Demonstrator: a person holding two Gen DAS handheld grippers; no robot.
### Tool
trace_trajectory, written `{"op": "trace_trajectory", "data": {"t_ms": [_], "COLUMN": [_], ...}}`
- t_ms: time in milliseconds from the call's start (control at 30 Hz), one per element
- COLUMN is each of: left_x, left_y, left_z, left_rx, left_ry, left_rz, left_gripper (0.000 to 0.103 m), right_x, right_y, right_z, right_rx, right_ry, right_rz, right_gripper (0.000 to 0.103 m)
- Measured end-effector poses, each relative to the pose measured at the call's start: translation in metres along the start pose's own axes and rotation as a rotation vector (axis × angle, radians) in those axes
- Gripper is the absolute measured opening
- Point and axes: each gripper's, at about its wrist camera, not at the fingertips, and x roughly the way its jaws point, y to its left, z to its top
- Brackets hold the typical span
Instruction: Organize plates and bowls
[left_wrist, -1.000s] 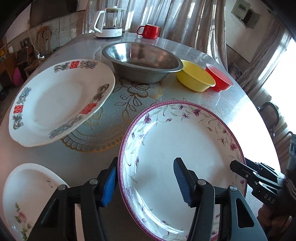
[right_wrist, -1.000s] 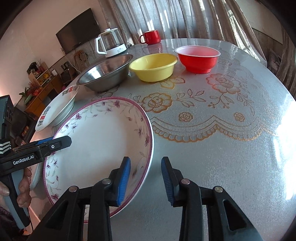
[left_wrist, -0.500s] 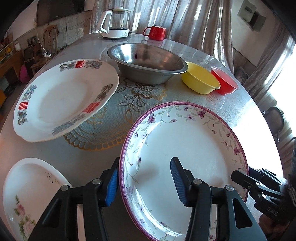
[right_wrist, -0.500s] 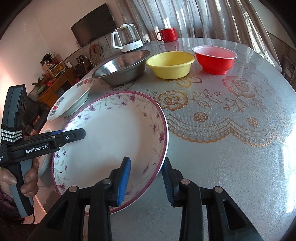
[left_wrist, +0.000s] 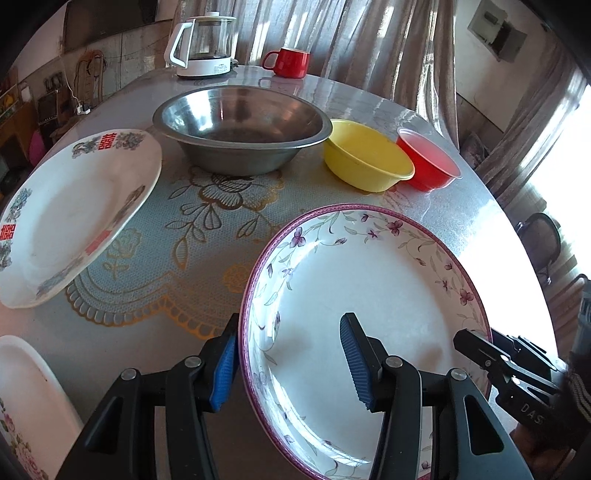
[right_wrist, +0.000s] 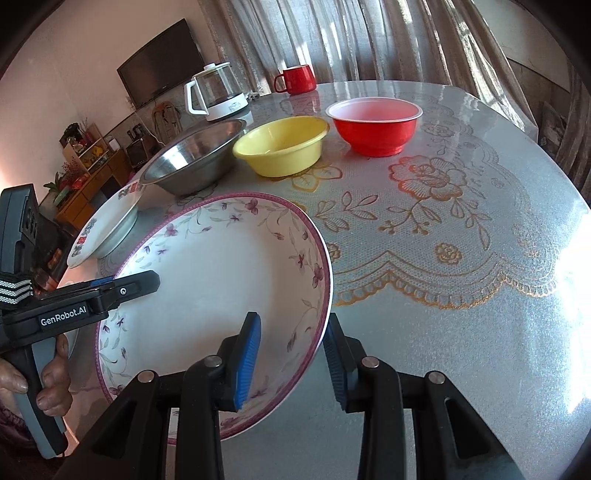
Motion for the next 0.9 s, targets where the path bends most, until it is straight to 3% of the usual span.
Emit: {"op": "trace_trajectory", "data": {"t_ms": [333,633,900], "left_x": [0.015,-0.001,-0.024], "left_y": [-0.016,-0.008,0.021], "left_z": [0.011,-0.005,-0.015], "left_rx": [0.059,0.067,-0.005], "left_ry": [-0.011,-0.035,-0.067], "left_rz": [0.05,0.065,0.086], "left_gripper": [0.052,0.054,0.055], "right_x": [0.008,0.006,0.004], "right_y": [0.0,-0.001,0.004], "right_z": [0.013,0.01,0.008], "right_rx": [-0.042,-0.01,0.026], "right_ry": [-0.014,-0.01,-0.005], "right_rz": [-0.127,-0.121,-0.141], "right_gripper": [0.032,0.034,0.041]}}
